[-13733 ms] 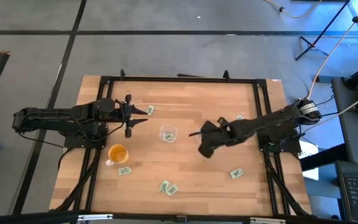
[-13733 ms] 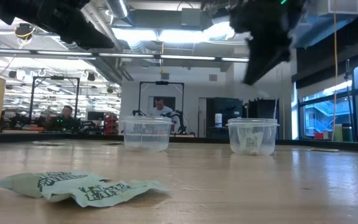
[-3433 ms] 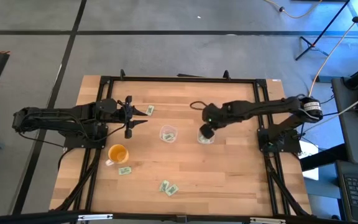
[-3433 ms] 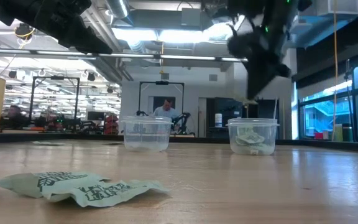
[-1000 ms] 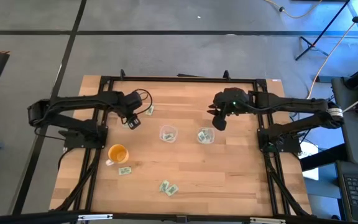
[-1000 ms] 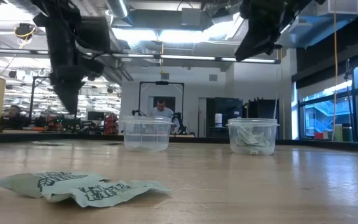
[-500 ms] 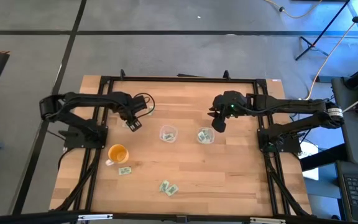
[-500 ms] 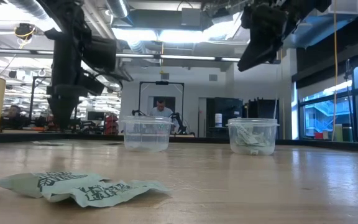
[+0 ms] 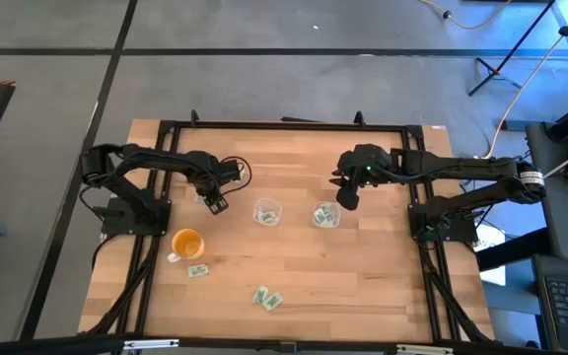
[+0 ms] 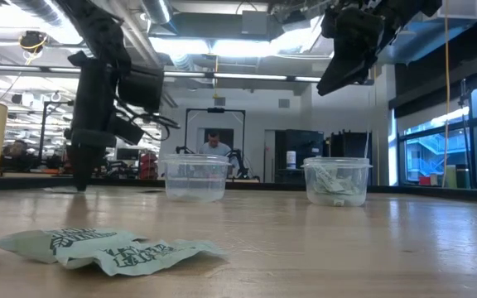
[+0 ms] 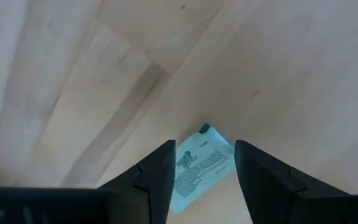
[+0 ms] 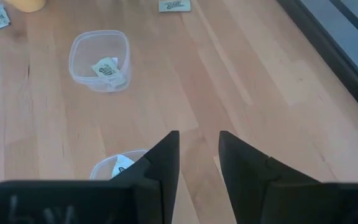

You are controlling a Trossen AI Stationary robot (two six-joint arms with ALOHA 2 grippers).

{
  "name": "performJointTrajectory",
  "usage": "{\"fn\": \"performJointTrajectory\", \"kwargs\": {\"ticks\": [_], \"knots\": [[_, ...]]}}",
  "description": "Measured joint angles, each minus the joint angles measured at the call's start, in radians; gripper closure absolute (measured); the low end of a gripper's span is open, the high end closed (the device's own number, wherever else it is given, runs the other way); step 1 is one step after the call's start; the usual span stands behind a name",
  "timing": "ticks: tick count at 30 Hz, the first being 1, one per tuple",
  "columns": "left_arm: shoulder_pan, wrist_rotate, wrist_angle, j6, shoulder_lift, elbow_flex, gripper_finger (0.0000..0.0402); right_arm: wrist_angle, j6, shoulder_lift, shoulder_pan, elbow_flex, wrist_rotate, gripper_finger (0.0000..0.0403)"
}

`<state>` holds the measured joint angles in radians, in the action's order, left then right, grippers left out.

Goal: Pick and place Stevia / Truvia into bins
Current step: Put the stevia packet into the left transparent container

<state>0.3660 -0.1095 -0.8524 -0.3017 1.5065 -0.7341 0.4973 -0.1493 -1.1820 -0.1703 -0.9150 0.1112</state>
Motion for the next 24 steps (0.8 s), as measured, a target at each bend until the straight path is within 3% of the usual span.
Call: {"fn": "performJointTrajectory", "kwargs": {"ticks": [6, 24], "knots": [[0.0, 0.019, 0.01, 0.0, 0.054, -0.005, 0.025, 0.0, 0.001, 0.0, 0.0, 0.0, 0.0, 0.0287], [-0.001, 0.042, 0.017, 0.013, 0.061, -0.002, 0.0348, 0.001, 0.001, -0.001, 0.0, 0.0, 0.0, 0.0287]]}}
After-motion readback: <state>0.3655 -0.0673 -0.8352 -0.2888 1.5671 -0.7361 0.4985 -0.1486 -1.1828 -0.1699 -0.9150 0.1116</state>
